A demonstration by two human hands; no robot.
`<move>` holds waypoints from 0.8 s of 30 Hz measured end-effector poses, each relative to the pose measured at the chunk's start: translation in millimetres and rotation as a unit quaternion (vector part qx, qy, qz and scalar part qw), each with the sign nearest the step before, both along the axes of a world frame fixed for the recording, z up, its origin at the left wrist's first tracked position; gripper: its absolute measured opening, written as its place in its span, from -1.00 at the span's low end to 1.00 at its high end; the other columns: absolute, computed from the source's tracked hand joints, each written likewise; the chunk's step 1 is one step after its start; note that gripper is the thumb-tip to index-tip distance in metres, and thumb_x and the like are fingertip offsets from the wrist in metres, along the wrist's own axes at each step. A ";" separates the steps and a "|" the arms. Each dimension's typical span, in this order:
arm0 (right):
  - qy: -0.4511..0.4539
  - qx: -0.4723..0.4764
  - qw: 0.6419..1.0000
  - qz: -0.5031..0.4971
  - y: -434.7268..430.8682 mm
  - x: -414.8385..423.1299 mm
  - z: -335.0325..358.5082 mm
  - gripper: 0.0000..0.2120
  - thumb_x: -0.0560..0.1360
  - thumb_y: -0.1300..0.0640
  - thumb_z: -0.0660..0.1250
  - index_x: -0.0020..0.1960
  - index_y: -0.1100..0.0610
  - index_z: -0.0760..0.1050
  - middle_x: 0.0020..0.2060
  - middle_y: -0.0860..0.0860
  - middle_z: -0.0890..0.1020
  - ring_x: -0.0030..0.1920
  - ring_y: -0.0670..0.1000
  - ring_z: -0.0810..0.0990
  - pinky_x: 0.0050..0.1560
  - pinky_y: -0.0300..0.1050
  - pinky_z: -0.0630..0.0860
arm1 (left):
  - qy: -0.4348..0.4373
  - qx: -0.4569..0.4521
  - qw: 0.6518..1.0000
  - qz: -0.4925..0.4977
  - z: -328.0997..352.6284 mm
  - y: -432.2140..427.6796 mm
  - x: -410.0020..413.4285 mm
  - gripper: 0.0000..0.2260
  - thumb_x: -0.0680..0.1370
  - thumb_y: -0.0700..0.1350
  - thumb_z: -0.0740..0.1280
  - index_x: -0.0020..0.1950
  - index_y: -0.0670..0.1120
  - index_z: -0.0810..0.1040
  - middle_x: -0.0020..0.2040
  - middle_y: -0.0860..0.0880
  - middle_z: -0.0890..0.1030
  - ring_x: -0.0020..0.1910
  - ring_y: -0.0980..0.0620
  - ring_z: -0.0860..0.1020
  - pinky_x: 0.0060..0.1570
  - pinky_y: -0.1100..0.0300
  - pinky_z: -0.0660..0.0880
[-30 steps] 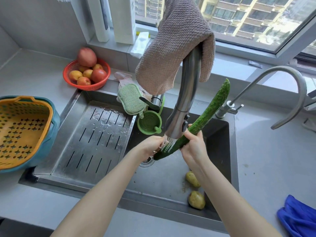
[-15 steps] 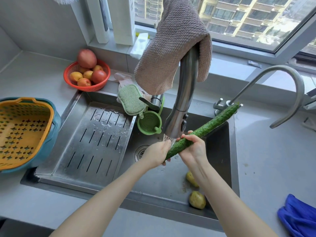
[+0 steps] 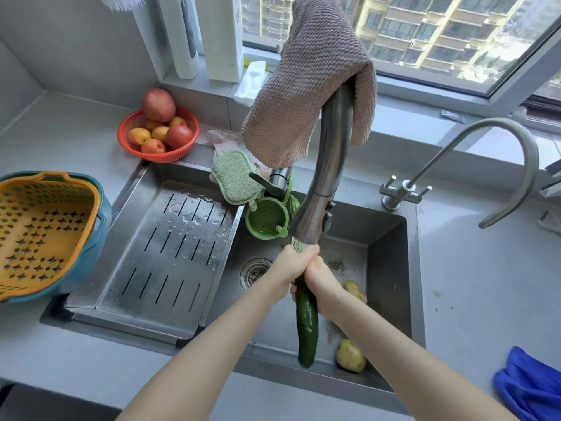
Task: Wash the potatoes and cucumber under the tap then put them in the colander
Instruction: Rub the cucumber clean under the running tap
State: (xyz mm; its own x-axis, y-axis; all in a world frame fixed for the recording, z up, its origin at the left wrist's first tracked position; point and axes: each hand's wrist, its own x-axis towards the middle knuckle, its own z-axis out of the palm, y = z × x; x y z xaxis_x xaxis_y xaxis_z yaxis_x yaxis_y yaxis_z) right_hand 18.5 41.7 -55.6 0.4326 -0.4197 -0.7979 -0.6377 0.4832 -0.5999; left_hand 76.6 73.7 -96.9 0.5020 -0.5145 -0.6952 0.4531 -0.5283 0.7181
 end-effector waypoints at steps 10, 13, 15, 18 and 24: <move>0.084 -0.029 0.964 0.250 -20.7 -27.9 34.5 -0.75 0.63 0.07 0.03 0.22 0.13 0.35 -0.33 0.11 0.49 -0.46 0.00 0.48 -0.49 -0.20 0.47 | 0.130 0.018 0.952 0.276 -7.6 -14.0 7.6 -0.87 0.50 -0.39 0.16 -0.21 -0.24 0.40 -0.39 -0.16 0.49 -0.61 0.03 0.50 -0.53 0.26 0.43; 0.084 0.041 0.970 0.223 -30.4 -36.5 52.3 -0.79 0.65 0.08 0.05 -0.03 0.18 0.34 -0.38 0.10 0.44 -0.58 -0.04 0.43 -0.54 -0.26 0.42 | 0.129 0.016 0.931 0.340 -14.3 -15.4 24.2 -0.95 0.51 -0.32 0.24 -0.14 -0.22 0.45 -0.20 -0.15 0.55 -0.35 -0.02 0.53 -0.47 0.28 0.44; 0.090 0.082 0.972 0.202 -36.7 -40.9 63.6 -0.78 0.66 0.06 0.05 -0.06 0.17 0.33 -0.40 0.10 0.43 -0.60 -0.05 0.41 -0.56 -0.28 0.40 | 0.171 -0.003 0.922 0.348 -12.4 -18.5 26.0 -0.93 0.55 -0.26 0.21 -0.07 -0.20 0.48 -0.29 -0.18 0.59 -0.48 -0.03 0.48 -0.51 0.27 0.43; 0.102 0.194 0.963 0.155 -44.6 -39.4 74.0 -0.71 0.65 -0.02 0.05 -0.10 0.17 0.31 -0.49 0.06 0.42 -0.64 -0.08 0.37 -0.60 -0.33 0.36 | 0.232 -0.043 0.905 0.355 -0.1 -22.9 24.6 -0.75 0.61 -0.16 0.11 0.07 -0.16 0.58 0.26 -0.26 0.53 -0.17 -0.17 0.66 -0.18 0.13 0.60; 0.095 0.301 0.943 0.106 -46.1 -41.6 56.5 -0.50 0.62 -0.19 0.00 -0.21 0.20 0.36 -0.57 0.01 0.40 -0.68 -0.10 0.33 -0.64 -0.37 0.31 | 0.334 -0.089 0.855 0.385 -2.6 -15.0 38.5 -0.67 0.63 0.11 0.07 -0.19 0.00 0.49 -0.20 0.02 0.55 -0.32 0.02 0.58 -0.26 0.20 0.58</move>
